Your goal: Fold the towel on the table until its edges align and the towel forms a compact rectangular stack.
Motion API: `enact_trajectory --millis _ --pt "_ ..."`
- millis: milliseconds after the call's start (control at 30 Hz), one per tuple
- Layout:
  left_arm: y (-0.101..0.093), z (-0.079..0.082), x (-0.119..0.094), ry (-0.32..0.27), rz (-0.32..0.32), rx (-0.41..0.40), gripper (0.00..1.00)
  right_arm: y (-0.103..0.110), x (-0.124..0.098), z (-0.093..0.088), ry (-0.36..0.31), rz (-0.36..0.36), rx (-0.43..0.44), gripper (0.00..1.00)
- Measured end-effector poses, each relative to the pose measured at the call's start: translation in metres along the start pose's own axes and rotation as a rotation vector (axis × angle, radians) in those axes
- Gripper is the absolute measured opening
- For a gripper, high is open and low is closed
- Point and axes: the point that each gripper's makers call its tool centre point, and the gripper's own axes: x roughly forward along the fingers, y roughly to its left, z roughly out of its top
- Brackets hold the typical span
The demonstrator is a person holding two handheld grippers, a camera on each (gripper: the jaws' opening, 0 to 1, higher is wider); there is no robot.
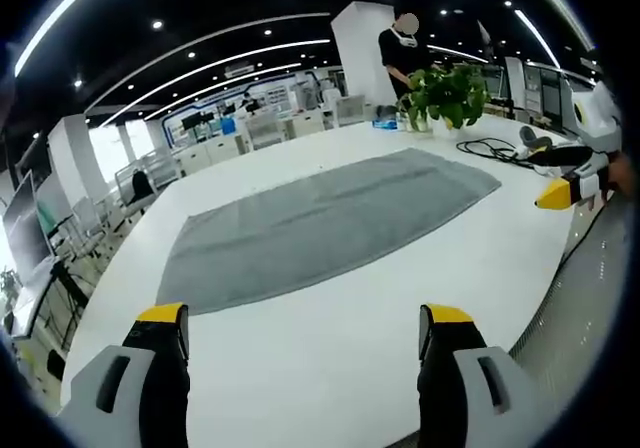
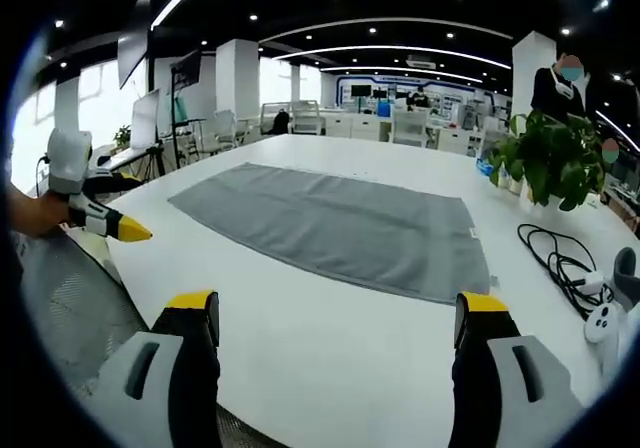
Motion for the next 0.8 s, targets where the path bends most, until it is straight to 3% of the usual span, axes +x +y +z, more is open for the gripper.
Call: enact_trajectory --millis 400,800 --pt "0.0045 0.0064 -0.0029 -0.043 0.008 -0.024 0.96 -0.0032 -0.0018 0.0022 -0.017 -0.022 0.025 0.99" --pt "0.0004 0.0012 -0.0004 -0.021 -0.008 -0.007 0.96 -0.0038 -0.0020 0.0045 -0.029 -0.030 0.019 0.99"
